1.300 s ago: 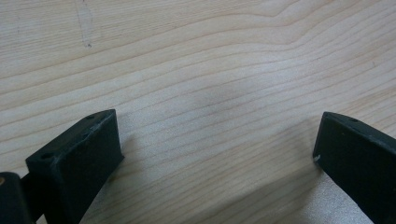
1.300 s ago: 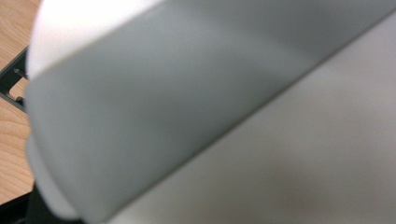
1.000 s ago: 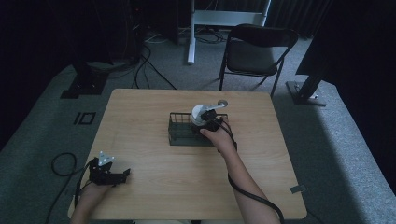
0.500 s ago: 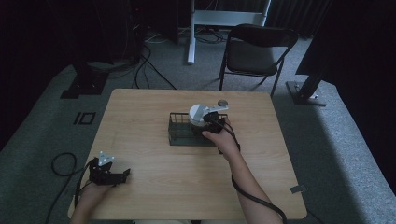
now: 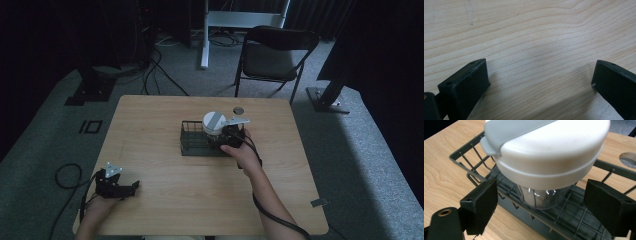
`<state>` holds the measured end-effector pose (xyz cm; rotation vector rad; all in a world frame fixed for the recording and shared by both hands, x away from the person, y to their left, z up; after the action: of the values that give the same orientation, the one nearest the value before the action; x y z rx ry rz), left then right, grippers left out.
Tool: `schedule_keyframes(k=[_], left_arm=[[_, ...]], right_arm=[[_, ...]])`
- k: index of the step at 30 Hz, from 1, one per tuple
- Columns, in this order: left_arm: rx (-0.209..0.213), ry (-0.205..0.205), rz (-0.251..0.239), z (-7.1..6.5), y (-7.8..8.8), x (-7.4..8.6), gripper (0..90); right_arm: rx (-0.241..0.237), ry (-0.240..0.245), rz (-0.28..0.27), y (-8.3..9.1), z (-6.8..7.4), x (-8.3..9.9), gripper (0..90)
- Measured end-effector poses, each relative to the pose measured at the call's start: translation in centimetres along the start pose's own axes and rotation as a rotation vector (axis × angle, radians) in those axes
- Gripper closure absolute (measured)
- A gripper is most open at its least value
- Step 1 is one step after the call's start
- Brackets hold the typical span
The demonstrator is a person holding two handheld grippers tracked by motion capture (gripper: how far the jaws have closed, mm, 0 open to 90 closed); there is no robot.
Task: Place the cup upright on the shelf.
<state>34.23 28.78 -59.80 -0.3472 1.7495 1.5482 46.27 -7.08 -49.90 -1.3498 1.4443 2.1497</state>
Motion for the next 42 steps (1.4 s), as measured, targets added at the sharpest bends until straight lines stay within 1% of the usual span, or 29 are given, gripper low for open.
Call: schedule_keyframes(k=[5,7,12,15,19,22,26,27,30,31,33,36,42], left_arm=[[0.0,0.0,0.0,0.0,0.0,0.0,1.2],[0.0,0.0,0.0,0.0,0.0,0.0,1.2],[0.0,0.0,0.0,0.0,0.0,0.0,1.2],[0.0,0.0,0.0,0.0,0.0,0.0,1.2],[0.0,0.0,0.0,0.0,0.0,0.0,1.2],[0.0,0.0,0.0,0.0,0.0,0.0,1.2],[0.0,0.0,0.0,0.0,0.0,0.0,1.2],[-0.002,0.002,0.0,0.0,0.0,0.0,1.2],[-0.002,0.002,0.001,0.0,0.0,0.0,1.2],[-0.002,0.002,0.001,0.0,0.0,0.0,1.2],[-0.003,0.001,0.0,0.0,0.0,0.0,1.2],[-0.003,0.002,0.0,0.0,0.0,0.0,1.2],[-0.003,0.003,0.0,0.0,0.0,0.0,1.2]], right_arm=[[-0.013,-0.004,-0.026,0.7,0.1,0.3,12.3],[-0.017,-0.001,-0.028,0.9,0.1,0.4,12.2],[-0.022,-0.01,-0.05,1.7,-0.2,0.9,12.2],[-0.026,-0.007,-0.061,2.2,-0.3,1.2,12.2],[-0.026,-0.006,-0.074,2.9,-0.7,1.8,12.2],[-0.022,-0.006,-0.094,3.6,-1.2,2.2,12.2],[-0.007,-0.003,-0.106,4.2,-1.8,2.6,12.2],[0.006,0.0,-0.111,4.6,-2.2,3.0,12.2],[0.018,-0.003,-0.117,5.1,-2.9,3.7,12.2],[0.018,-0.003,-0.117,5.1,-2.9,3.7,12.2],[0.038,-0.008,-0.124,5.5,-3.4,4.2,12.3],[0.049,-0.011,-0.13,5.9,-3.9,4.6,12.3],[0.073,-0.005,-0.126,6.5,-5.0,5.9,12.3]])
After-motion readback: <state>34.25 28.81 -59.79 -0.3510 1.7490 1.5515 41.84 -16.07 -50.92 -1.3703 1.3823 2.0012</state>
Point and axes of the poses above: each handheld gripper's, and its own axes: y roughly backward along the jaws, x roughly out of its underside, z roughly to its left, the point moved 7 cm from there along -y, roughly forward along the jaws, and after that the axes turned 1 degree about -x, right-handed, at the moved point
